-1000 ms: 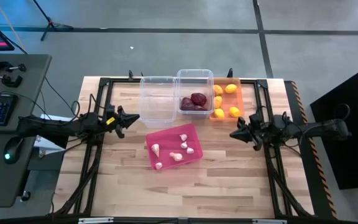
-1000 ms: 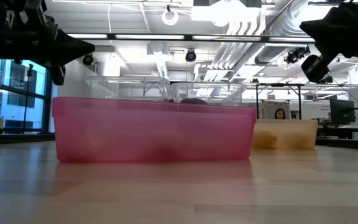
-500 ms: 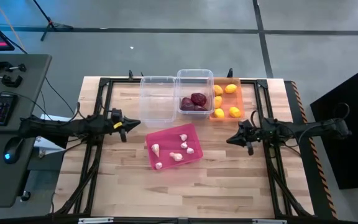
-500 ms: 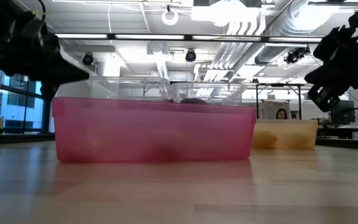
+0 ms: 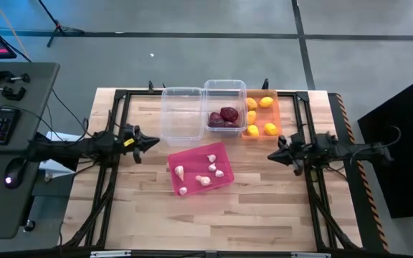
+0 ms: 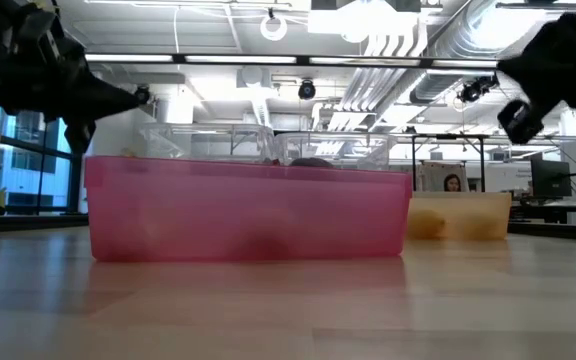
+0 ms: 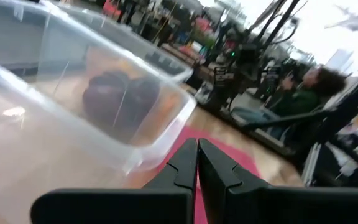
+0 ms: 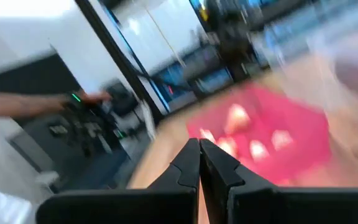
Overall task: Sort produce into baskets
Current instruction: Return to Home Position
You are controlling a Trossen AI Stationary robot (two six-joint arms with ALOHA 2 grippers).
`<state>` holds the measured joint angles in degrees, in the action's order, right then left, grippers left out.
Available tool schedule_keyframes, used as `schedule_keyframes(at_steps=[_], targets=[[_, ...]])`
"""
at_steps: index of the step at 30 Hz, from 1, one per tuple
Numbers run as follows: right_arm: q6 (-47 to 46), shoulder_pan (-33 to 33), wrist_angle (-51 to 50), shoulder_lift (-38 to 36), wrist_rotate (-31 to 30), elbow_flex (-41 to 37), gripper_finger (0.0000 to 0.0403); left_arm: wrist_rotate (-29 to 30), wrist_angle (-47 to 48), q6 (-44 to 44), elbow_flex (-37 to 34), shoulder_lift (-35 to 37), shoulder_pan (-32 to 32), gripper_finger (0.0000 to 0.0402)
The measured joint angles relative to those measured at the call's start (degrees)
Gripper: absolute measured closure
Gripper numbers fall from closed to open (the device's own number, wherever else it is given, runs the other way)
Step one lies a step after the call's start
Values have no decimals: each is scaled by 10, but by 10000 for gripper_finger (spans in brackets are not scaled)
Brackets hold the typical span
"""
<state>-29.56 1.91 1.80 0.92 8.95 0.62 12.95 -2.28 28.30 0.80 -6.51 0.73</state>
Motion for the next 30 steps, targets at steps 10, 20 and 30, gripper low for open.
schedule_keyframes(at_steps=[10,20,30], targets=[[0,0,46,-7,8,0,402,-3,-3,0,-1,63,0,401],[0,0,5,-5,9,0,402,-3,-5,0,-1,63,0,401],[0,0,4,-5,9,0,402,-6,-2,0,-1,63,0,401]])
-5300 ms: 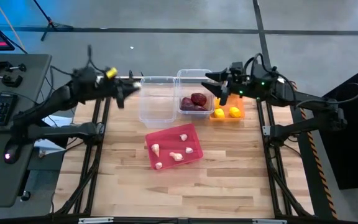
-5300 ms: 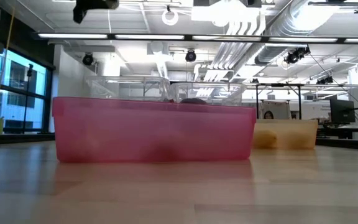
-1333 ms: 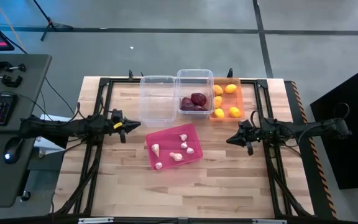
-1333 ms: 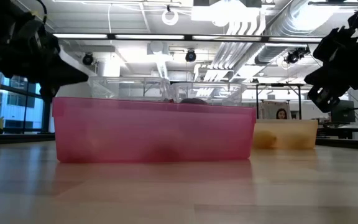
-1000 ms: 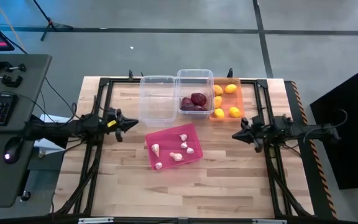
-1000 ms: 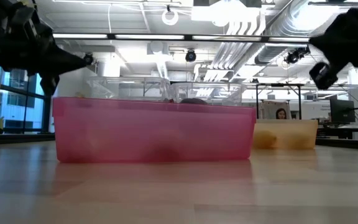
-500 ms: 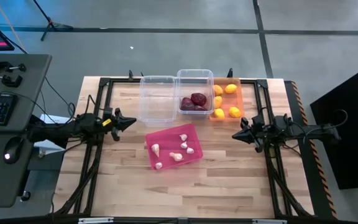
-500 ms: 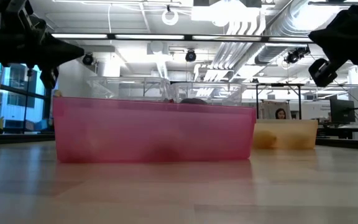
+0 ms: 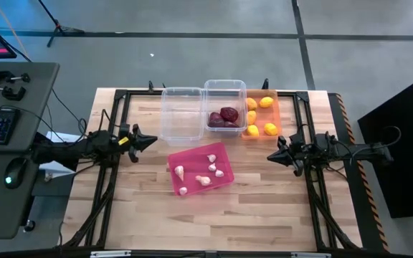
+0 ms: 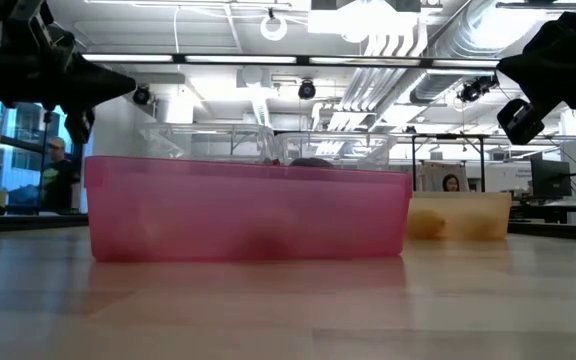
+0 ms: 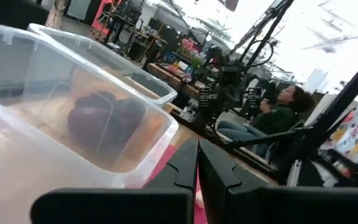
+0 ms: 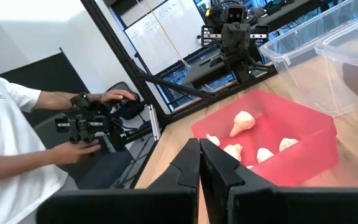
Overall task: Sort produce into baskets
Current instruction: Return to Home Position
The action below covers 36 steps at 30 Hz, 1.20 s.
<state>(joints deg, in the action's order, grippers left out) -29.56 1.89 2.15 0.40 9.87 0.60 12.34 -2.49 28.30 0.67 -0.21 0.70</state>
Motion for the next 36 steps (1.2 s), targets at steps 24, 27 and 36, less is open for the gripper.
schedule_keyframes(at_steps=[24,27,36], targets=[[0,0,0,0,0,0,402,-44,9,-250,1,-22,5,401],[0,0,0,0,0,0,402,-43,7,-250,1,-22,5,401],[0,0,0,0,-1,0,402,-43,8,-250,1,-22,5,401]])
